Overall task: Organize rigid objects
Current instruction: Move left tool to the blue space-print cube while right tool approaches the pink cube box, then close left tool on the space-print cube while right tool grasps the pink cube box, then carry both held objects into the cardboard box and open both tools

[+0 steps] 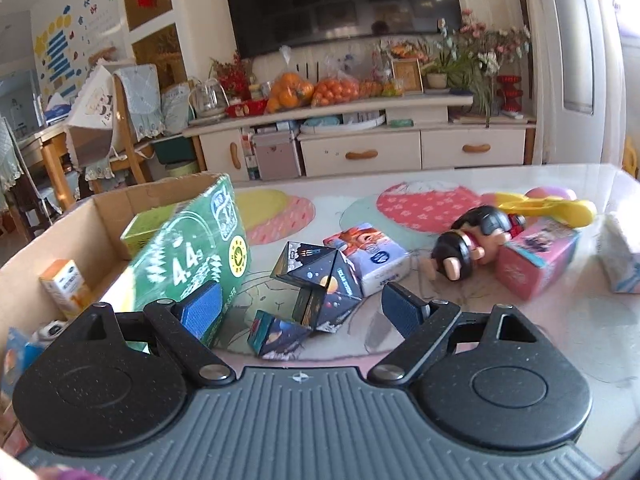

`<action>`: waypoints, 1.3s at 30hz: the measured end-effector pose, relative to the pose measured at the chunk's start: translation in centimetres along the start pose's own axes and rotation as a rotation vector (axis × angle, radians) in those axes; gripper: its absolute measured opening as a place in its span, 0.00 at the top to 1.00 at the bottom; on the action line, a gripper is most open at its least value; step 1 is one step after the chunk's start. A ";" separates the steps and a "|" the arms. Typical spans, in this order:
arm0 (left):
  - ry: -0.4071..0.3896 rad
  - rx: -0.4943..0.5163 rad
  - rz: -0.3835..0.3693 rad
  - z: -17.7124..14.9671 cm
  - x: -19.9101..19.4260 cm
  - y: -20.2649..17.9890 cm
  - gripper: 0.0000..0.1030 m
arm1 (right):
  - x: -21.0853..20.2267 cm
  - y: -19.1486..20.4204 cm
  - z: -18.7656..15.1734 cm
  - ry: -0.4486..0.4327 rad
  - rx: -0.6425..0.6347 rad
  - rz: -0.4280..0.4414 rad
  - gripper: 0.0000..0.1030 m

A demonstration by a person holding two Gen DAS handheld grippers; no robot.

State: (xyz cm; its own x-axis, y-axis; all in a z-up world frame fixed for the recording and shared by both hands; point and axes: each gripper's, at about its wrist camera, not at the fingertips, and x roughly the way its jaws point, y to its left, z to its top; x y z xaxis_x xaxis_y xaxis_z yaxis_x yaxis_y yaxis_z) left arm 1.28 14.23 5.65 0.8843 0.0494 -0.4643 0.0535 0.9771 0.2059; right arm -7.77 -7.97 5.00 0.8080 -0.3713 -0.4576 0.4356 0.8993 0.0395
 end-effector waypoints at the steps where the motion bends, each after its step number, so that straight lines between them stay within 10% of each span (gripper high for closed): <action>1: 0.004 0.009 0.003 0.1 0.5 0.0 0.00 | 0.6 -0.1 0.2 0.005 0.002 0.002 0.01; 25: 0.156 -0.009 0.003 0.8 8.1 -0.3 0.02 | 8.2 1.2 1.9 0.060 -0.070 -0.069 0.04; 32: 0.144 -0.012 0.003 1.0 7.3 -0.6 0.34 | 8.4 1.2 2.2 0.057 -0.069 -0.079 0.29; 39: 0.125 -0.020 -0.007 0.5 5.7 -0.3 0.46 | 8.0 1.4 2.0 0.061 -0.080 -0.067 0.30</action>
State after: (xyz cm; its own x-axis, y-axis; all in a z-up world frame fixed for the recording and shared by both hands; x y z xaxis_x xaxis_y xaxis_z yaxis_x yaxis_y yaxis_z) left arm 6.52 14.10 3.35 0.8192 0.0664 -0.5696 0.0495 0.9814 0.1855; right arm 0.12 -10.14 3.13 0.7517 -0.4182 -0.5100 0.4525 0.8896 -0.0626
